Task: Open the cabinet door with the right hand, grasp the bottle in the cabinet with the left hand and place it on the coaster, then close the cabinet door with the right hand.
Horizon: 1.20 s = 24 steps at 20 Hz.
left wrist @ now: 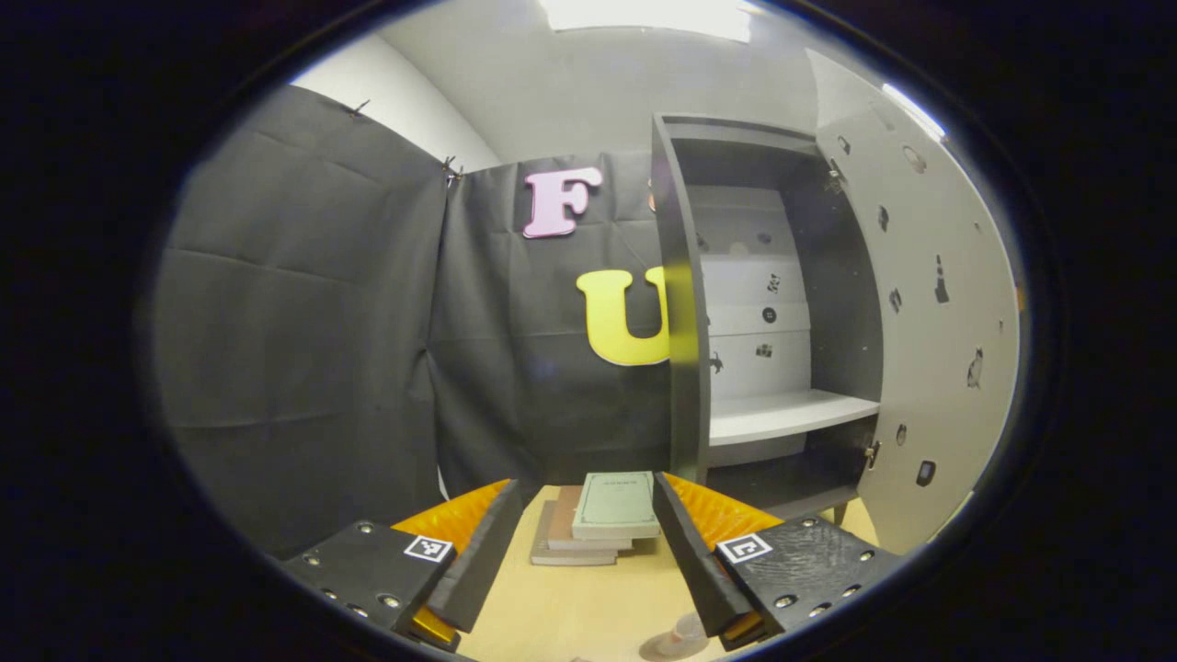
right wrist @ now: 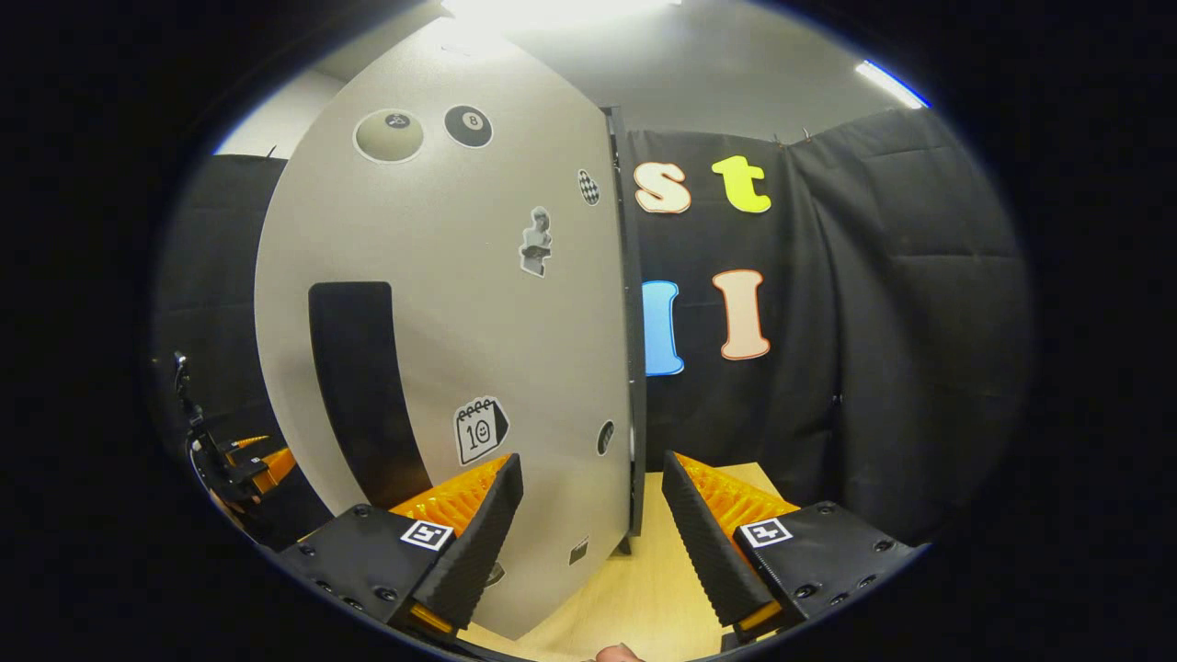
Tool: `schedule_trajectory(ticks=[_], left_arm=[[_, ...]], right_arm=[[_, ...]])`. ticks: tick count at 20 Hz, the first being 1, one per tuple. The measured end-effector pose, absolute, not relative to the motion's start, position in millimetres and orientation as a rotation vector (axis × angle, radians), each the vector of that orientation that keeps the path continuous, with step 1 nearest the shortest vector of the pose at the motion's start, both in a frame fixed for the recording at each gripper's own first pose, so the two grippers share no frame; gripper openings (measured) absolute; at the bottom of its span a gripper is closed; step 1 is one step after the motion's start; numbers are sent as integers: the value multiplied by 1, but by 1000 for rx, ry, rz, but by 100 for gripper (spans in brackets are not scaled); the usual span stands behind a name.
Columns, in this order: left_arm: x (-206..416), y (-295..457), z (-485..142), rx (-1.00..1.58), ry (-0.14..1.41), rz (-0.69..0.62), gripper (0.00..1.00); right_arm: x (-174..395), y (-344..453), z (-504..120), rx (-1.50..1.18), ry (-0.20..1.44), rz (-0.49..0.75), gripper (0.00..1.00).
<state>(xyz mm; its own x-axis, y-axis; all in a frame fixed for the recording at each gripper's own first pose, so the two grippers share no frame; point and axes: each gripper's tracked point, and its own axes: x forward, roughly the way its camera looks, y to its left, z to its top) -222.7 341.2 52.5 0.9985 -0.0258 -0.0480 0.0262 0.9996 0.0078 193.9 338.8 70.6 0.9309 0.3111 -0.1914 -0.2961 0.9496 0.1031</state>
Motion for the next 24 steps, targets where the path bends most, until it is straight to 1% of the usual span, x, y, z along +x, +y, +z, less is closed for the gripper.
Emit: schedule_trajectory(ticks=[1,5,6,11,12,13,16,17,18,24], left_arm=[[-224,346,53,10,49,-22,89],[-232,361,52,12,49,-4,88],[-234,365,52,12,49,2,88],[-245,384,48,18,59,40,89],[-247,389,47,17,61,49,86],[-250,393,45,16,62,58,89],[-256,409,41,20,71,88,88],[-259,416,40,23,75,100,86],[-261,422,38,25,79,112,89],[-274,457,18,19,108,174,89]], right_arm=[[194,344,70,77,205,319,92],[202,371,69,92,202,362,92],[204,377,69,95,201,377,98],[217,413,71,152,181,450,97],[221,420,72,161,179,463,97],[223,428,71,168,176,475,97],[233,451,69,163,173,506,97],[236,458,68,155,172,515,97],[239,466,65,145,175,520,97],[261,503,42,96,198,543,98]])
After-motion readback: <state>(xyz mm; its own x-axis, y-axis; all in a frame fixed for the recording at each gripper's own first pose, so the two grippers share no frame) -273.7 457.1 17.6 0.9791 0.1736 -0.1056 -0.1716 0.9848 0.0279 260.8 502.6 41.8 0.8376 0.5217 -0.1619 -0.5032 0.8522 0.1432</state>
